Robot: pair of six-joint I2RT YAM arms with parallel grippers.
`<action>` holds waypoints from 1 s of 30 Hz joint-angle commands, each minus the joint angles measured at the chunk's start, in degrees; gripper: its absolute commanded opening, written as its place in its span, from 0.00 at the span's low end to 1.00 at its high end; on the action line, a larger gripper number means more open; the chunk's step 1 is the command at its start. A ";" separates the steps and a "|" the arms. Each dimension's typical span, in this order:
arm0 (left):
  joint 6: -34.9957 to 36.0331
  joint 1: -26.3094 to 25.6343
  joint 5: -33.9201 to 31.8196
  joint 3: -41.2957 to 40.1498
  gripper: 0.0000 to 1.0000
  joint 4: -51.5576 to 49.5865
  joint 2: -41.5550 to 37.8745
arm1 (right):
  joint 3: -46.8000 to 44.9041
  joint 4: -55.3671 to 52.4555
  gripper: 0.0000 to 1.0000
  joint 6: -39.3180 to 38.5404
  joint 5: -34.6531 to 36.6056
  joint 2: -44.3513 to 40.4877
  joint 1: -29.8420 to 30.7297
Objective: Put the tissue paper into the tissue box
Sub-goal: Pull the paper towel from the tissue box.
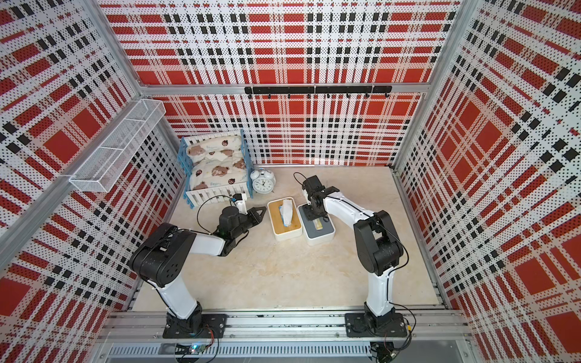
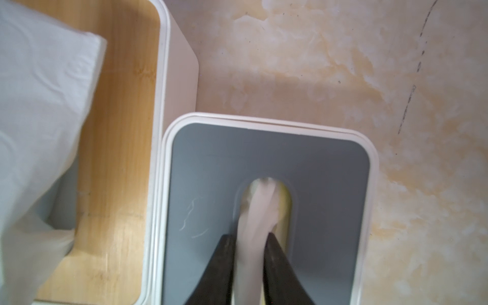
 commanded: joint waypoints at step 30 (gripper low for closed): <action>-0.34 -0.43 1.44 2.07 0.09 1.34 2.15 | -14.38 21.13 0.00 9.39 -0.19 -12.19 1.00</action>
